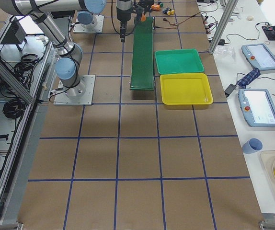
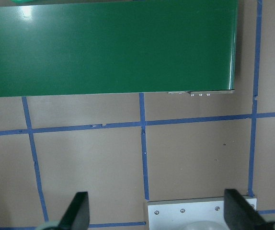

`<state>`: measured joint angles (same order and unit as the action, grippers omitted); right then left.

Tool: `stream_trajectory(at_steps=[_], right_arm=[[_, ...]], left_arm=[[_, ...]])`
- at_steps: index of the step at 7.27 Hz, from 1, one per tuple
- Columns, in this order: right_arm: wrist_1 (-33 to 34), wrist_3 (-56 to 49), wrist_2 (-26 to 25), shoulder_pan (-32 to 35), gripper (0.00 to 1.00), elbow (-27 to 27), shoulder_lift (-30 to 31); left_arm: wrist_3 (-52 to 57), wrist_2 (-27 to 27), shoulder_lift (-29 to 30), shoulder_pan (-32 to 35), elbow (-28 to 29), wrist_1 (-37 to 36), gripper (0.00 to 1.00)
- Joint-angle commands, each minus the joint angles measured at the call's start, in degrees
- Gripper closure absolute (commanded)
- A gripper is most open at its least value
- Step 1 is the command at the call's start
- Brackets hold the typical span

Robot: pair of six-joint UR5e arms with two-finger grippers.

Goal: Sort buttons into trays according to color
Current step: 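Lower the orange cylinder onto the conveyor end and open the left gripper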

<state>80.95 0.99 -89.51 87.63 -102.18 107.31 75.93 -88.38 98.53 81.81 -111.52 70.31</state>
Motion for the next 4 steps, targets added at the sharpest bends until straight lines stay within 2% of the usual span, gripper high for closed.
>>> stream_trajectory(at_steps=[1,3,4], right_arm=[[0.00,0.07,0.04,0.00,0.00,-0.03,0.01],[0.00,-0.02,-0.05,0.00,0.00,-0.12,0.01],[0.00,-0.19,-0.14,0.00,0.00,-0.21,0.01]], left_arm=[[-4.10,1.37,0.96,0.02,0.07,-1.93,0.00],[-3.77,0.76,0.18,0.02,3.48,-1.59,0.00],[-3.16,0.58,0.96,-1.37,7.59,-0.02,0.00]])
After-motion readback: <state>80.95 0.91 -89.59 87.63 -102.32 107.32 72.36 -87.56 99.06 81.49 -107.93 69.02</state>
